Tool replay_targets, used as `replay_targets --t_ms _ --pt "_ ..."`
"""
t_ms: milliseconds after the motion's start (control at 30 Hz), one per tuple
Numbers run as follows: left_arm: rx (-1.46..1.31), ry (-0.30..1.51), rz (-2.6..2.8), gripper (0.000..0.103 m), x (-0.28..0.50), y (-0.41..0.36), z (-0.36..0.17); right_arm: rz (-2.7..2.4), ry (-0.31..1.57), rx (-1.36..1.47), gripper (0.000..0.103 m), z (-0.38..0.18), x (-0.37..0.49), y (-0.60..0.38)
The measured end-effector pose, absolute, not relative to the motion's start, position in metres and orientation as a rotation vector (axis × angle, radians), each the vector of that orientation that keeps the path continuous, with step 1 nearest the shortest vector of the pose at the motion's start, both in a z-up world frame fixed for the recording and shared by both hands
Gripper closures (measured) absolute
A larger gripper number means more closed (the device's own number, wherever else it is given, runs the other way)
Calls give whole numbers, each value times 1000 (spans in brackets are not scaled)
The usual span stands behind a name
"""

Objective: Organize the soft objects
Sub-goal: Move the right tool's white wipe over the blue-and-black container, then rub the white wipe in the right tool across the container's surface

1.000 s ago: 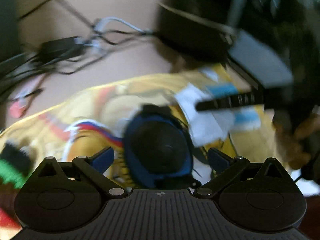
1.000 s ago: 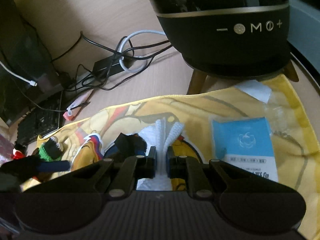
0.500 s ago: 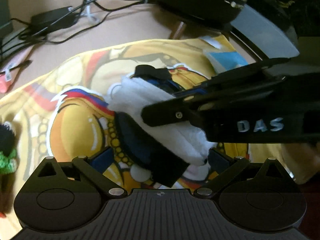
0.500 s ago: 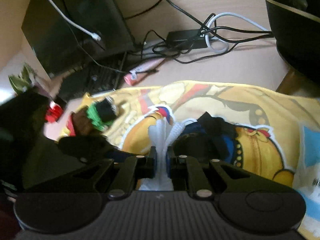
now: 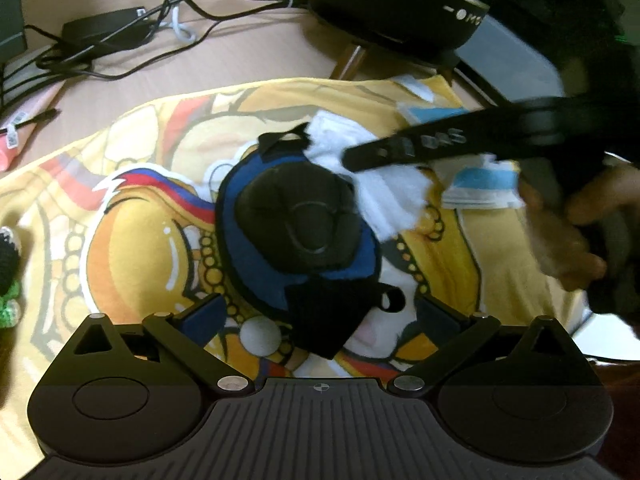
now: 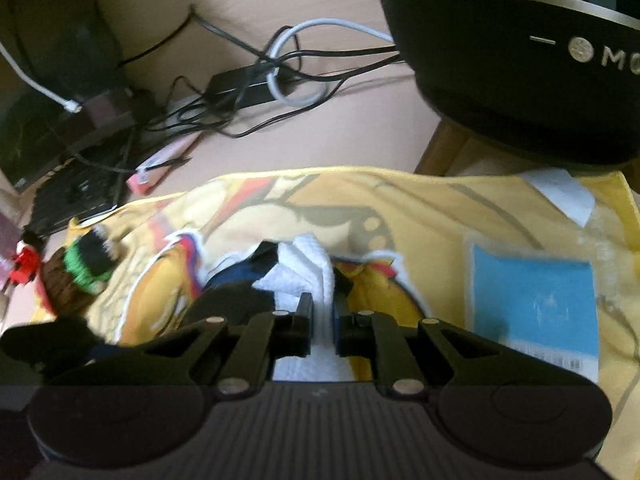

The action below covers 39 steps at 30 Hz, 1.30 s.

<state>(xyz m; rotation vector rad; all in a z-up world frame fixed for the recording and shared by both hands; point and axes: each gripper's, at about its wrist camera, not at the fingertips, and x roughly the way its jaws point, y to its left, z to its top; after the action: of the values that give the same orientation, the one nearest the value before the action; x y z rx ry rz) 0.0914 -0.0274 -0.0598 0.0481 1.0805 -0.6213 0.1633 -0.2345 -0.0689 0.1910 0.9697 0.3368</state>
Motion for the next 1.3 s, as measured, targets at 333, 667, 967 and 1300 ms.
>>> replay_targets --t_ms 333,667,967,1300 --pt "268 932 -721 0 129 -53 -45 296 877 304 92 -43 155 -256" --pt "184 1037 -835 0 211 -86 -59 205 764 433 92 -19 119 -298" --pt "142 991 -857 66 218 -80 -64 160 783 516 92 -31 118 -308" --pt "-129 1021 -858 88 216 -17 -24 229 796 521 92 -26 123 -298"
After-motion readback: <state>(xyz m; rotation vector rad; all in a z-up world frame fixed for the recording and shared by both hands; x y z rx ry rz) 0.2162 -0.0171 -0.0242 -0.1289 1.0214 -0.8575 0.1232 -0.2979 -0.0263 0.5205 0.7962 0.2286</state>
